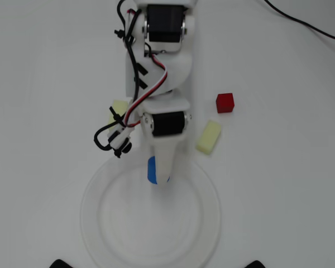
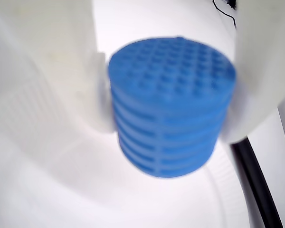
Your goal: Grasp a blue block and put it in the dish.
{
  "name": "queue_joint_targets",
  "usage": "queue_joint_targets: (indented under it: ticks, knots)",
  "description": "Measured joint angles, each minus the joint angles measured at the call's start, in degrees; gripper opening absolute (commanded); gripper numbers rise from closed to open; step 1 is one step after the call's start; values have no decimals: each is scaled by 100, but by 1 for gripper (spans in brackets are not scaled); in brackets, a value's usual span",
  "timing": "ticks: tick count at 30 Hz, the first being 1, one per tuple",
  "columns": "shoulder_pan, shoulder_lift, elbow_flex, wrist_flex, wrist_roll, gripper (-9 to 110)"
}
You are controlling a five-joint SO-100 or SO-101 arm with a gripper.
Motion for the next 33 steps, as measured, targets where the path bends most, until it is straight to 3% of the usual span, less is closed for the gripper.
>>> queue_joint_targets:
  ticks: [9, 16, 20, 28, 33]
  knots:
    - [26, -1160, -606, 0, 35, 2]
    - [176, -1257, -773, 44, -18, 20]
    - [167, -1257, -1125, 501, 79, 29]
    - [185, -1116, -1608, 1714, 211, 31]
    - [343, 44, -1239, 2224, 360, 31]
